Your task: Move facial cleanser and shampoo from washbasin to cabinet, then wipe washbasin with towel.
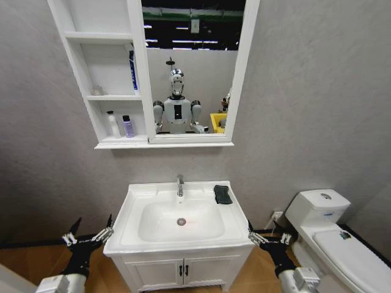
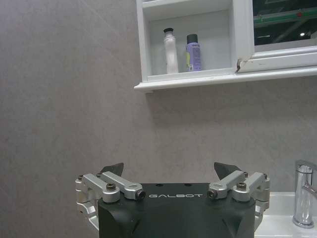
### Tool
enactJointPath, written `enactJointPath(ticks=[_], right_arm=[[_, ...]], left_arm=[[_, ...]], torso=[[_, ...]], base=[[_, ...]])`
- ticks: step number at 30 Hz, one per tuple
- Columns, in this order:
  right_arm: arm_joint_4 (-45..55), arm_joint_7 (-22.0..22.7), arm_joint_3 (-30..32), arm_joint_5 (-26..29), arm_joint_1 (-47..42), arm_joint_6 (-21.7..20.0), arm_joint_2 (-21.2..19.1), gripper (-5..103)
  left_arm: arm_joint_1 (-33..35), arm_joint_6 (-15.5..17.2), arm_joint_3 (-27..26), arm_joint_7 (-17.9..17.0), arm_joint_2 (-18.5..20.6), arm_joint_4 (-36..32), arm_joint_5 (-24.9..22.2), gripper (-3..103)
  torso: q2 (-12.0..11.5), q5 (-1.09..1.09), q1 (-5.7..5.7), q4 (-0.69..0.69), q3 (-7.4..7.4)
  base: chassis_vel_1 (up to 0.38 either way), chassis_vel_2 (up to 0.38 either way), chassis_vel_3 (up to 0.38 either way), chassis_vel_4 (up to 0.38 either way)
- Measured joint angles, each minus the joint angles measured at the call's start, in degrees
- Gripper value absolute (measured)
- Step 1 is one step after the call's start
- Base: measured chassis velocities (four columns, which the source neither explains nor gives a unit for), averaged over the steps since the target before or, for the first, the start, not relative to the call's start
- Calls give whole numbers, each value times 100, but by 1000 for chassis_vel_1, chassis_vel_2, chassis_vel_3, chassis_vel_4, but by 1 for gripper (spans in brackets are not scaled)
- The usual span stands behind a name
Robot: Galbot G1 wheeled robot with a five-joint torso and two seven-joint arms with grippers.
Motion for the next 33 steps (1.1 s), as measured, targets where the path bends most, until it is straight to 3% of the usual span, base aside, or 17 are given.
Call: enactJointPath(ticks=[5, 33], right_arm=[[37, -3, -34, -20, -2, 8, -20, 100], [84, -138, -37, -18, 105, -276, -15, 100]], left_arm=[[125, -125, -179, 165, -20, 33, -157, 100], [217, -52, -142, 121, -29, -28, -262, 100]], torso=[[-1, -2, 1, -1, 1], [0, -2, 0, 1, 1]], base=[[0, 0, 0, 0], [0, 0, 0, 0]])
